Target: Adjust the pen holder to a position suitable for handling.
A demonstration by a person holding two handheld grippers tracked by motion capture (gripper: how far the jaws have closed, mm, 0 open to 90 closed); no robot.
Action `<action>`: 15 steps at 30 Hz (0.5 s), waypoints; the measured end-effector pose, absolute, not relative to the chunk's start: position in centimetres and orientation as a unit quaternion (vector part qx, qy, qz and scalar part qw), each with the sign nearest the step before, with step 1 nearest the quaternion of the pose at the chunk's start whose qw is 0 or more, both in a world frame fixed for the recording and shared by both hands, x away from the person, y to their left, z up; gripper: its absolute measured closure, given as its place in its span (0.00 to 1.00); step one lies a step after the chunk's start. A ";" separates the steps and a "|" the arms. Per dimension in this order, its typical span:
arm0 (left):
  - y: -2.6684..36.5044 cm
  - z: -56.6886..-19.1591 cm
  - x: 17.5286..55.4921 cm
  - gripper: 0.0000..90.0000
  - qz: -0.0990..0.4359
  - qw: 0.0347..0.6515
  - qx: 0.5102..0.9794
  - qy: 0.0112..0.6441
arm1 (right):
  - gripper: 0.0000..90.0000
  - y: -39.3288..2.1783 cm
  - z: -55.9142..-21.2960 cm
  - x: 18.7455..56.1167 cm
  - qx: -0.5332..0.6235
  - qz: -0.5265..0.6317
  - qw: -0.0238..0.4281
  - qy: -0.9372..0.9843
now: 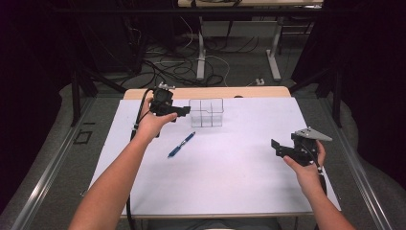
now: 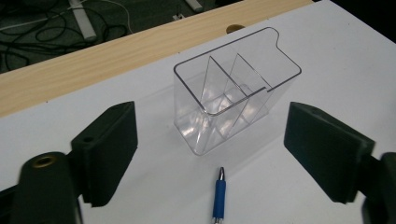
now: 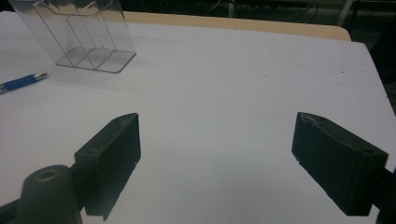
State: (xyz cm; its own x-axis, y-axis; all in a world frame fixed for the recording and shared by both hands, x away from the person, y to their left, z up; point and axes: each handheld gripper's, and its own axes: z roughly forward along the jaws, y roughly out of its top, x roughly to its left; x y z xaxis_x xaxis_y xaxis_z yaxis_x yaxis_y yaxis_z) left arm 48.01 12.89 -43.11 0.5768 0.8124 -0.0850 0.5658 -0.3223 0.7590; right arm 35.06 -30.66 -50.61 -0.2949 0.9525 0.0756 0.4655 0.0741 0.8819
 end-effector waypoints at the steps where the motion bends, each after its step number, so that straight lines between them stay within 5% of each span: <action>1: 12.8 -43.1 47.9 0.18 0.154 0.392 0.798 0.432 | 0.17 -30.6 -50.6 35.1 0.523 0.433 0.280 0.678; 15: 12.8 -45.7 47.3 0.16 0.138 0.358 0.819 0.427 | 0.17 -30.7 -50.5 34.8 0.524 0.431 0.281 0.679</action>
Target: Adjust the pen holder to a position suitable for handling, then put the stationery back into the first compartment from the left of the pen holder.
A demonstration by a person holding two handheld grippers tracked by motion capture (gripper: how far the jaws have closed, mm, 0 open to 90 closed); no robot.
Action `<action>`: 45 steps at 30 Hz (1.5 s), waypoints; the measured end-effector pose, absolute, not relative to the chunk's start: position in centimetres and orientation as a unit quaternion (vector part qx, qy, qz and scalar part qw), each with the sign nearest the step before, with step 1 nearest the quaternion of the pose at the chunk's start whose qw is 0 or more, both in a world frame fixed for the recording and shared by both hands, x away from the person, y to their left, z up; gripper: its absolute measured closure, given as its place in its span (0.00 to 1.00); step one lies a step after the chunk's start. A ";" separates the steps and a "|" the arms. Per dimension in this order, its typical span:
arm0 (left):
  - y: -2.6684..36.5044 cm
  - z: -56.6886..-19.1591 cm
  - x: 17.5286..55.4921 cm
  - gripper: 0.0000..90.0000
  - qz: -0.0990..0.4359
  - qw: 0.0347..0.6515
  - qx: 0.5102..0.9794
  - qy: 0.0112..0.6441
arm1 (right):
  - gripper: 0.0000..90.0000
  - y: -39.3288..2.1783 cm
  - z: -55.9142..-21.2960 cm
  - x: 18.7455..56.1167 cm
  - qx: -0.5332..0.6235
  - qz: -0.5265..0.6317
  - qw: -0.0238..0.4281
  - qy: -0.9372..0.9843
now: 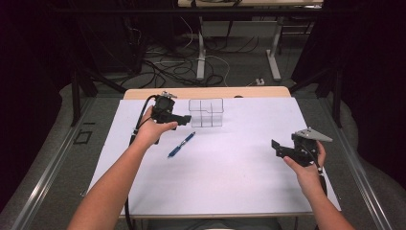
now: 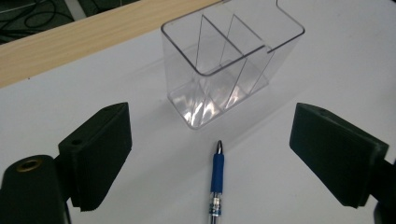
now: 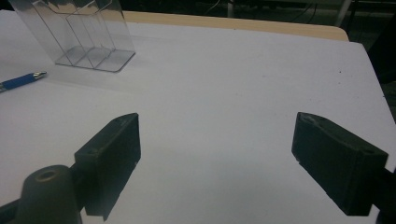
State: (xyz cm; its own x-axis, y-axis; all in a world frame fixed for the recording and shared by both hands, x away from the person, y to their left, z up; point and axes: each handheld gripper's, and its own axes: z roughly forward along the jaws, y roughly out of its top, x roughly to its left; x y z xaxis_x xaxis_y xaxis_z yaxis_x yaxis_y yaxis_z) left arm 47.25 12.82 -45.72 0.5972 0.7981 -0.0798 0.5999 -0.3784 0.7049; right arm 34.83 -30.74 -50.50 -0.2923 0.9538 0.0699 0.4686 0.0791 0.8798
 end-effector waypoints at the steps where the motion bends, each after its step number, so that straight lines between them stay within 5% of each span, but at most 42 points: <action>1: 12.8 -46.0 47.2 0.17 0.138 0.356 0.820 0.427 | 0.17 -30.8 -50.5 34.8 0.524 0.430 0.280 0.680; 31: 11.6 -51.0 48.8 0.41 0.095 0.298 0.860 0.403 | 0.17 -30.4 -50.7 35.1 0.520 0.431 0.276 0.684; 45: 11.6 -51.9 49.2 0.69 0.050 0.307 0.853 0.418 | 0.17 -30.8 -50.7 34.8 0.523 0.432 0.273 0.682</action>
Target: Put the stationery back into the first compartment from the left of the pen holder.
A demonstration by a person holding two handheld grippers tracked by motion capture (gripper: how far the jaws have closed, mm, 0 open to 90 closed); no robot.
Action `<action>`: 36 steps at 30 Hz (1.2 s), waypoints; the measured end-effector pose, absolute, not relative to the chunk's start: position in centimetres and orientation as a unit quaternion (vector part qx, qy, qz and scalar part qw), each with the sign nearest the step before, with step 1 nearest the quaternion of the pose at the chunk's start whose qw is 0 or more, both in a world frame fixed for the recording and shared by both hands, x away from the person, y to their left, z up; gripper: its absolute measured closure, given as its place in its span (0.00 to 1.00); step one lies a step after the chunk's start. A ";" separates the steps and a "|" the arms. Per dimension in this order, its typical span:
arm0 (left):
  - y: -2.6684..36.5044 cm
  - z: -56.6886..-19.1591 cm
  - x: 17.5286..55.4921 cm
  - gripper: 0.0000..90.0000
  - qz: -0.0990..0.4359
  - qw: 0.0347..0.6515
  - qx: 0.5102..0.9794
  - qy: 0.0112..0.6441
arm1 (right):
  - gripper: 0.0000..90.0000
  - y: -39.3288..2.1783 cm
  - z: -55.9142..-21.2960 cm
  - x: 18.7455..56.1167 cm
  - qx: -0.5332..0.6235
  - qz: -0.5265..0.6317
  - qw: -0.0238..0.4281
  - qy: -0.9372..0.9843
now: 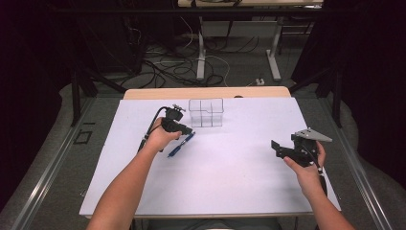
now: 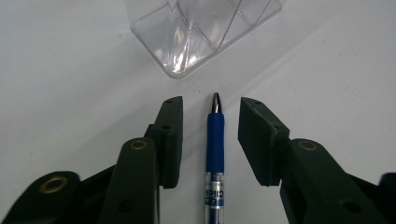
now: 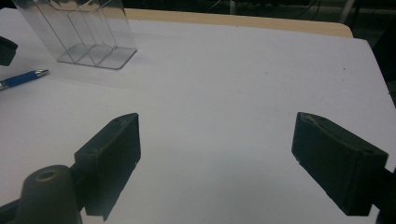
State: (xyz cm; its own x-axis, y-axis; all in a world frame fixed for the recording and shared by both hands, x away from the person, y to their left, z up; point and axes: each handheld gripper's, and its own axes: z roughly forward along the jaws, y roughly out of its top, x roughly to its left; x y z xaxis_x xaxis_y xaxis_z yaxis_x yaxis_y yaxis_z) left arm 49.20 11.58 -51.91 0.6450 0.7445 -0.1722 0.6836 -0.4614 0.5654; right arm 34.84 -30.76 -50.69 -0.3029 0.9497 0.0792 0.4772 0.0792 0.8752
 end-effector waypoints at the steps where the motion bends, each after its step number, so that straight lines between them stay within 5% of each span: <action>1: 11.6 -52.0 49.2 0.70 0.048 0.305 0.855 0.417 | 0.17 -30.7 -50.7 34.8 0.523 0.432 0.273 0.682; 36: 10.7 -53.8 49.1 0.84 0.023 0.252 0.872 0.420 | 0.17 -30.7 -50.8 34.9 0.525 0.429 0.270 0.684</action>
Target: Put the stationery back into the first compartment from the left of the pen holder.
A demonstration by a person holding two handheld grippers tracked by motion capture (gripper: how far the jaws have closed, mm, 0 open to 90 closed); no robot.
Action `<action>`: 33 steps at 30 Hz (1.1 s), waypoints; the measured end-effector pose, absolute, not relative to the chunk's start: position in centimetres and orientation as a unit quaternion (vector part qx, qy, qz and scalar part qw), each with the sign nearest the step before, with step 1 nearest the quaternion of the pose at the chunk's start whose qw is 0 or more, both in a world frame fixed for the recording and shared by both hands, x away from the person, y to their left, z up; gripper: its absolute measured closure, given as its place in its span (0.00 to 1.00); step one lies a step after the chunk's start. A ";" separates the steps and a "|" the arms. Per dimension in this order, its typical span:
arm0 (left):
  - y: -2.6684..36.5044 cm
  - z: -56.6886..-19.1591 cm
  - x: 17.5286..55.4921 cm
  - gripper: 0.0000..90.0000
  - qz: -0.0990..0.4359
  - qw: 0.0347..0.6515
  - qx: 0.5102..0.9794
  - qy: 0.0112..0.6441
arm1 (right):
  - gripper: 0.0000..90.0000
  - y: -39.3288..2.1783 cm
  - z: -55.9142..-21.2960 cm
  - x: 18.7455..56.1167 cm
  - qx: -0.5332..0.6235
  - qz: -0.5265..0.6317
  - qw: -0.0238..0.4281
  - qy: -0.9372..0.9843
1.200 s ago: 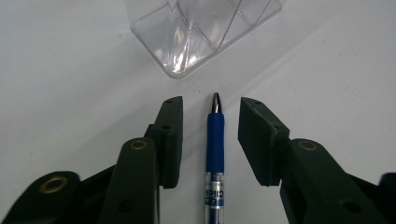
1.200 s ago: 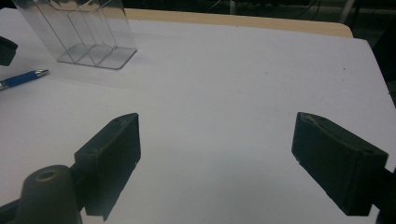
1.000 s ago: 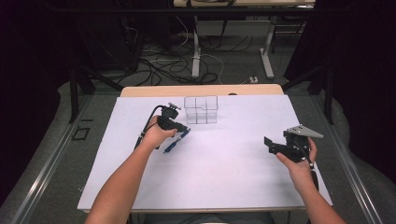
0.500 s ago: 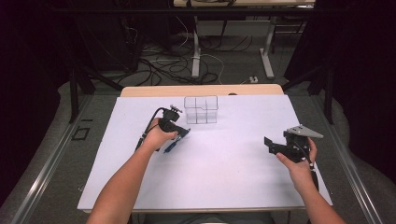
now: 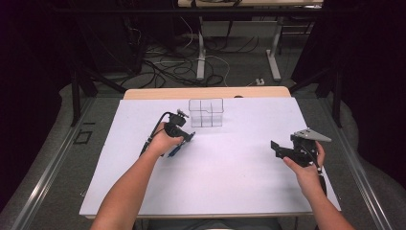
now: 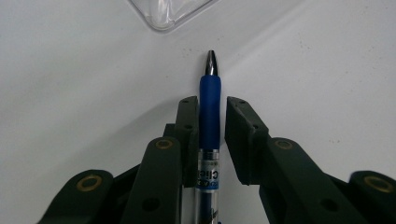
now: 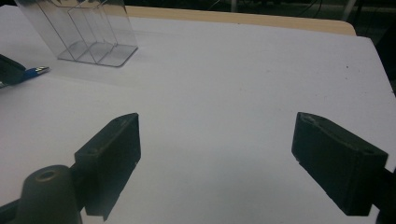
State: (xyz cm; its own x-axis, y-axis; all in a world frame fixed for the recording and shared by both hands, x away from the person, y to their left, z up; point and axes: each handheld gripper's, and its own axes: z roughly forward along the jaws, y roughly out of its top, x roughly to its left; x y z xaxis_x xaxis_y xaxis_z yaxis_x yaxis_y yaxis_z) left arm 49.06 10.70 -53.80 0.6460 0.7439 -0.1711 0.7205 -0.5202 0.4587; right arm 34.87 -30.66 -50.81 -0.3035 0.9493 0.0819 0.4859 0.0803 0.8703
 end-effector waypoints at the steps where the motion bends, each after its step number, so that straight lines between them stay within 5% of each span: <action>1: 10.7 -53.8 49.1 0.84 0.024 0.250 0.872 0.420 | 0.17 -30.7 -50.8 34.9 0.522 0.430 0.271 0.685; 33: 10.8 -53.1 48.8 0.89 0.006 0.246 0.867 0.433 | 0.17 -30.7 -50.7 34.8 0.522 0.431 0.272 0.684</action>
